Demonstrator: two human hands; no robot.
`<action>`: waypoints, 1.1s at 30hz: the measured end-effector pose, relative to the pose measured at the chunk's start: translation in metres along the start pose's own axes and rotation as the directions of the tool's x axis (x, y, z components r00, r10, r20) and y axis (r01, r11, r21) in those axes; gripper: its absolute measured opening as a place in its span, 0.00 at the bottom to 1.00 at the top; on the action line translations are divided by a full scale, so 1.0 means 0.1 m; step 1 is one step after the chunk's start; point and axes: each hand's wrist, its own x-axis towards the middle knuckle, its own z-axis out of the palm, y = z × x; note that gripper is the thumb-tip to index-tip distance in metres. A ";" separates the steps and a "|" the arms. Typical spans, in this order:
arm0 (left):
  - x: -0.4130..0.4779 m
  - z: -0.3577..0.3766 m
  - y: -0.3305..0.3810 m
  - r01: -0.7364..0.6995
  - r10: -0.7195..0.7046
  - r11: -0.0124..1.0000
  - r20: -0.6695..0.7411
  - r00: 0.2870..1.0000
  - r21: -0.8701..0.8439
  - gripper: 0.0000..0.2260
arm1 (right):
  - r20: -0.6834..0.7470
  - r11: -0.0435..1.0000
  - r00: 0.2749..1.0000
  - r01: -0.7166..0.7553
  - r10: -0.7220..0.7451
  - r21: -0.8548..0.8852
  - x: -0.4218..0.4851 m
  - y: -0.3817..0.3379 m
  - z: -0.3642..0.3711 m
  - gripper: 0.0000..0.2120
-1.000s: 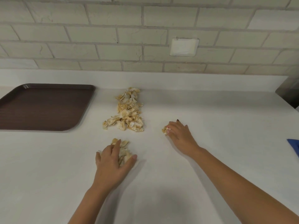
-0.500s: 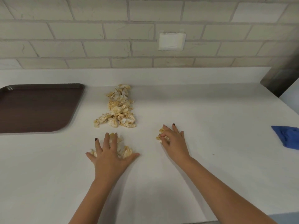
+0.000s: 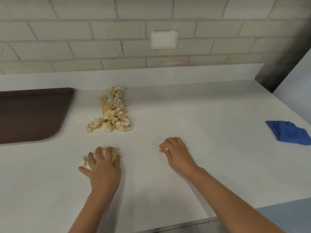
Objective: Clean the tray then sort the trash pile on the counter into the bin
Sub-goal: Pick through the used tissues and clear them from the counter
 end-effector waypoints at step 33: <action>-0.83 -0.22 1.96 -0.148 0.587 0.482 0.193 0.786 -0.864 0.08 | -0.030 0.619 0.747 -0.527 0.665 0.582 -1.17 0.48 -1.37 0.04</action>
